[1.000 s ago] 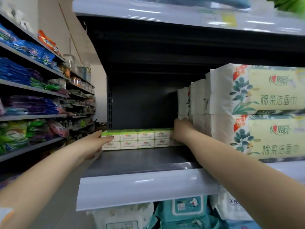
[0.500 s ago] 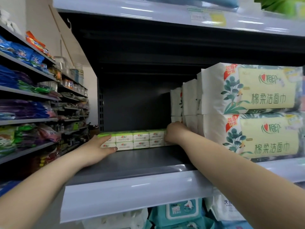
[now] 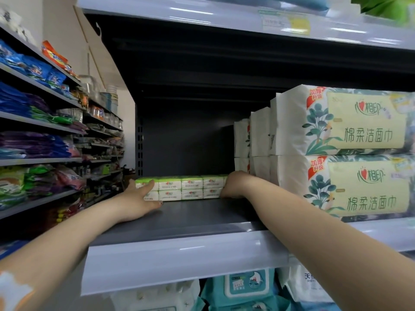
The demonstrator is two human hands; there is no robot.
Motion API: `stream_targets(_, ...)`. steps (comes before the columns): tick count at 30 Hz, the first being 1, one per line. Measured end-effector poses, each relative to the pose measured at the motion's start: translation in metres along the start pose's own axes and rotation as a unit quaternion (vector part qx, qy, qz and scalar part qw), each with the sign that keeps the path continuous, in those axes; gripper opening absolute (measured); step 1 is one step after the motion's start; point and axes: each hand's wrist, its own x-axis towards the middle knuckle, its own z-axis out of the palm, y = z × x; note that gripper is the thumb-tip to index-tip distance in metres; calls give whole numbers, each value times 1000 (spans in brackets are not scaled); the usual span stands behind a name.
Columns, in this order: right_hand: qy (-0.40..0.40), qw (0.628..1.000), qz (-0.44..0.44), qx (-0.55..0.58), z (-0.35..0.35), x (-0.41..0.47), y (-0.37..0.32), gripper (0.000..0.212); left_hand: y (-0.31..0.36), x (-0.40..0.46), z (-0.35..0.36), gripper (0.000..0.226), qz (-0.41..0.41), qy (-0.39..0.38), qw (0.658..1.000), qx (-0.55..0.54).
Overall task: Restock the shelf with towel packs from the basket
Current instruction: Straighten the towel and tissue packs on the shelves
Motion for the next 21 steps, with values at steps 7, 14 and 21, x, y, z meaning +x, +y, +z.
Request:
stream_targets(7,-79,996,-6,-28,1,-5,-1,45,4,-4,-1,72,-11,-16,999,35)
stream_targets(14,-85,993,-16,-86,3,-3,-1,38,5,-6,-2,74,-19,-25,999,41)
stream_targets(21,-80,997,-10,-14,-2,-12,0,42,4,-9,-2,75,-21,-18,999,-19)
